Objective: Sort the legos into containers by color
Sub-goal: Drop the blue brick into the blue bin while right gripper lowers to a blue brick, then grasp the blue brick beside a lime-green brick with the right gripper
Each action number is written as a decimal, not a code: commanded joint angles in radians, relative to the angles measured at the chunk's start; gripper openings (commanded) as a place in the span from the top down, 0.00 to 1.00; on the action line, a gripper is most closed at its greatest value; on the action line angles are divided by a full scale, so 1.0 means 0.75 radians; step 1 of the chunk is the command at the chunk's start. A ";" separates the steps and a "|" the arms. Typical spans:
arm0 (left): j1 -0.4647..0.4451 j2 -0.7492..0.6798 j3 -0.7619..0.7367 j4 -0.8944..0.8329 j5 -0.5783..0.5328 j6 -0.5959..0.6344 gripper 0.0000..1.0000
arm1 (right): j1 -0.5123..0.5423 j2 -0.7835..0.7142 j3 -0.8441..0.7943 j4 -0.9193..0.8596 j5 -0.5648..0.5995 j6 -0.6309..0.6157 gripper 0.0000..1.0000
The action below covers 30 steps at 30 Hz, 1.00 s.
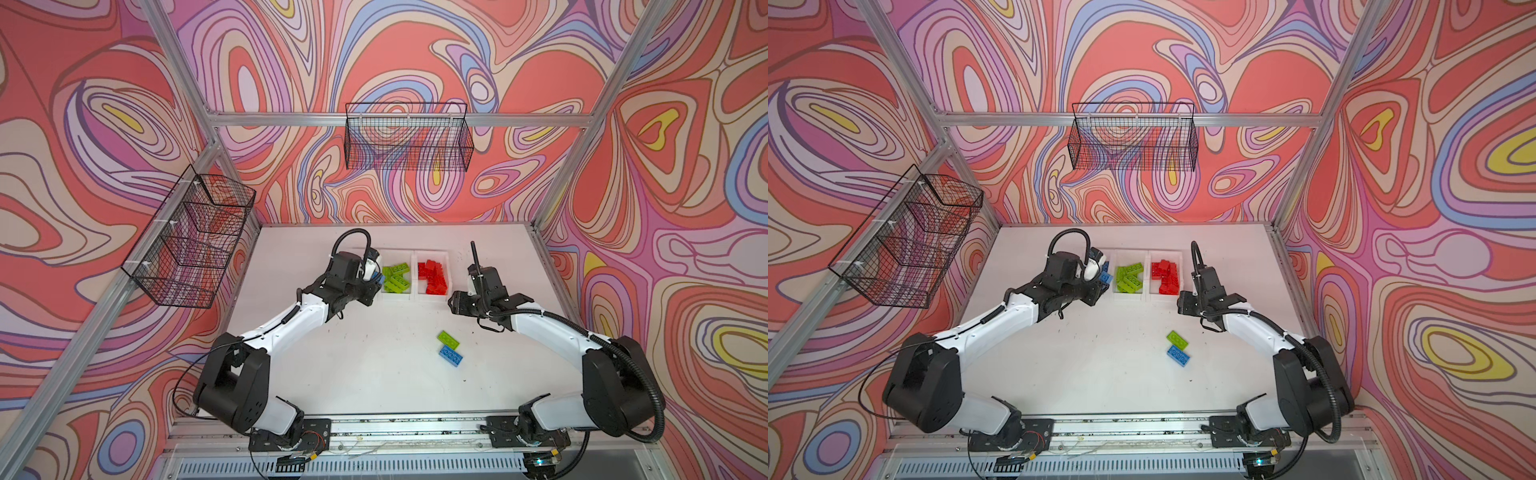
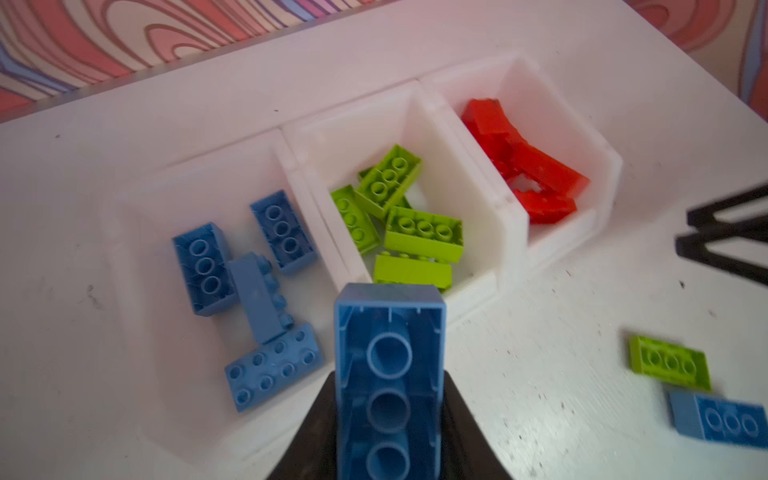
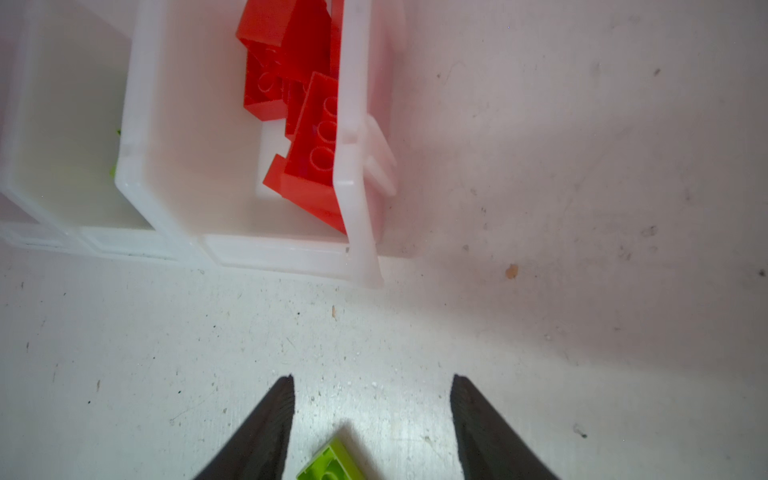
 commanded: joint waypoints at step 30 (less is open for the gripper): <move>0.070 -0.077 0.095 -0.174 -0.248 -0.005 0.36 | 0.199 -0.201 -0.203 -0.288 -0.026 0.196 0.32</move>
